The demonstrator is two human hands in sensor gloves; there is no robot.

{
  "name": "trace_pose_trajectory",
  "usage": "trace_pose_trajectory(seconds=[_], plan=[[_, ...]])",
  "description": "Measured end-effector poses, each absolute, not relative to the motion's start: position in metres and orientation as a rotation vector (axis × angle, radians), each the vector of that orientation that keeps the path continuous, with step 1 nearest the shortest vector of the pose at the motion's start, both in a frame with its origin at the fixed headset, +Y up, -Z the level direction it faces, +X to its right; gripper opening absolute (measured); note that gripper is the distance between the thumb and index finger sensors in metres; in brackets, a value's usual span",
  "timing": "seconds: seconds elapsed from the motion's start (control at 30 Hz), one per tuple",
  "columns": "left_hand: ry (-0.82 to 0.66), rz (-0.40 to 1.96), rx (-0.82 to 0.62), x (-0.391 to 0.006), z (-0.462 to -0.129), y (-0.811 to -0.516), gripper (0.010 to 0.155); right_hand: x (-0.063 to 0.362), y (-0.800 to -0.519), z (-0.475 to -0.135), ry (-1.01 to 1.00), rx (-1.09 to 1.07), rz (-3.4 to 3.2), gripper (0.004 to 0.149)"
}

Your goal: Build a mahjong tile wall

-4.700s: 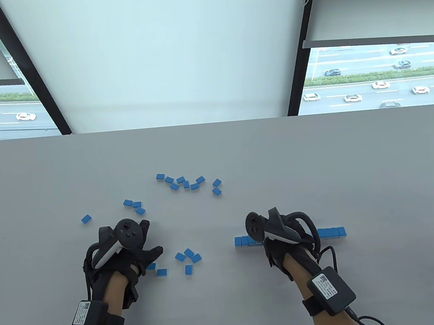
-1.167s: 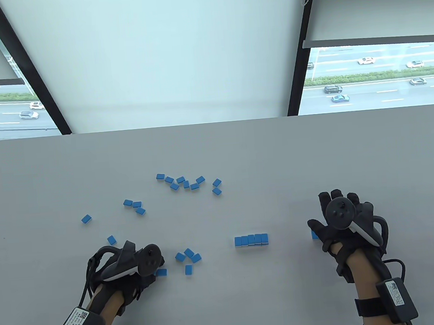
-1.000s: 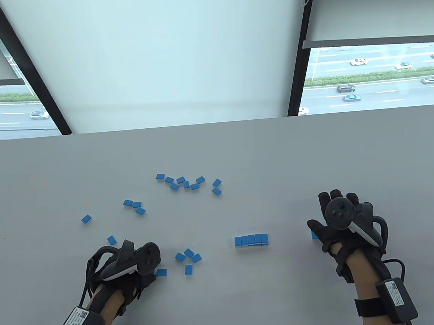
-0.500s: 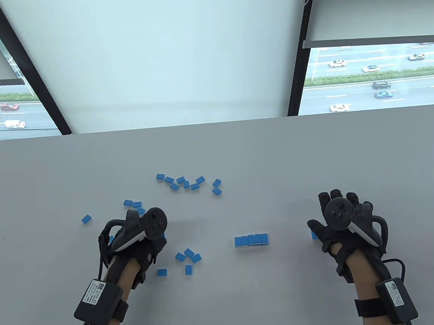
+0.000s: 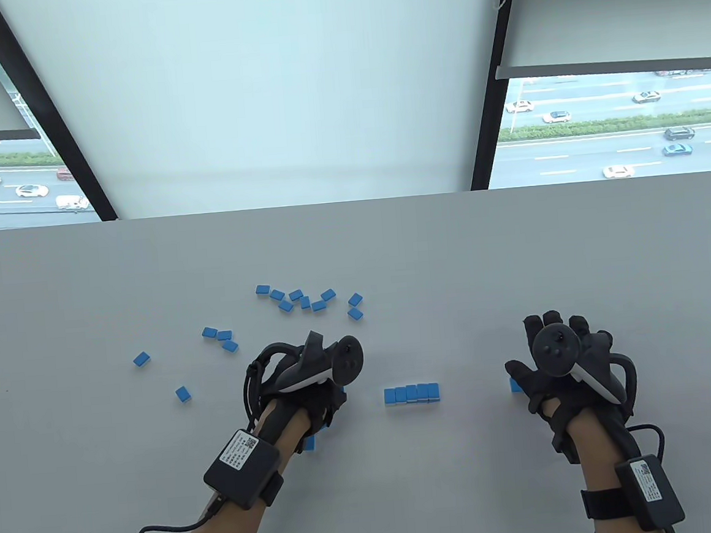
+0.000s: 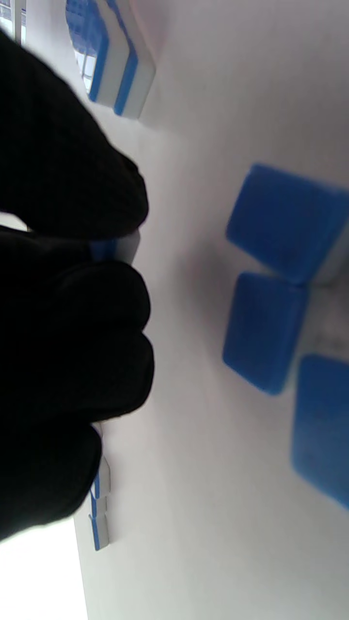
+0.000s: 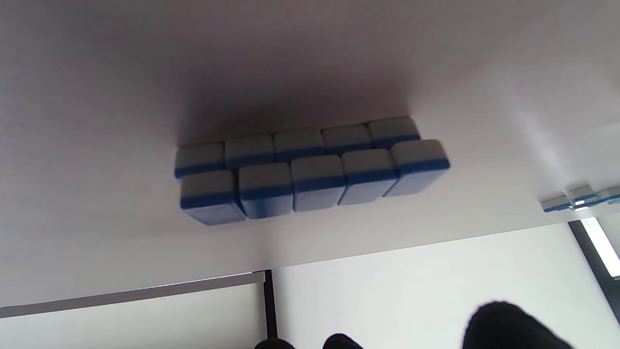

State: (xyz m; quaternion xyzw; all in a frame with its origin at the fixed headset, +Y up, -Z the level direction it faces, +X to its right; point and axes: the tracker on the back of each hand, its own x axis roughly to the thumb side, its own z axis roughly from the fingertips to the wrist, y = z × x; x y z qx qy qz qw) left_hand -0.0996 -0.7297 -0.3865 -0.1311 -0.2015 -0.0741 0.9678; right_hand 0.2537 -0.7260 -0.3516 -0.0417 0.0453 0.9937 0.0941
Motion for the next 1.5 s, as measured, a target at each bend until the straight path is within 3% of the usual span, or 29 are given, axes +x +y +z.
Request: trace_pose_trajectory(seconds=[0.5, 0.7, 0.93, 1.2, 1.5], plan=[[-0.45, -0.238, -0.212, -0.093, -0.373, -0.738, 0.061, 0.253, -0.726, -0.352, 0.135, -0.125, 2.958, 0.083], [-0.454, -0.192, -0.101, -0.11, -0.362, -0.712, 0.071, 0.254, -0.726, -0.352, 0.136, -0.133, 2.955, 0.083], [-0.531, -0.099, 0.02, -0.139, -0.333, -0.698, 0.064, 0.253, -0.725, -0.352, 0.13, -0.137, 2.967, 0.083], [-0.525, -0.053, -0.121, -0.153, -0.326, -0.732, 0.067, 0.252, -0.727, -0.352, 0.141, -0.141, 2.98, 0.083], [-0.519, -0.122, -0.165, -0.147, -0.327, -0.741, 0.069, 0.248, -0.73, -0.351, 0.16, -0.132, 3.0, 0.083]])
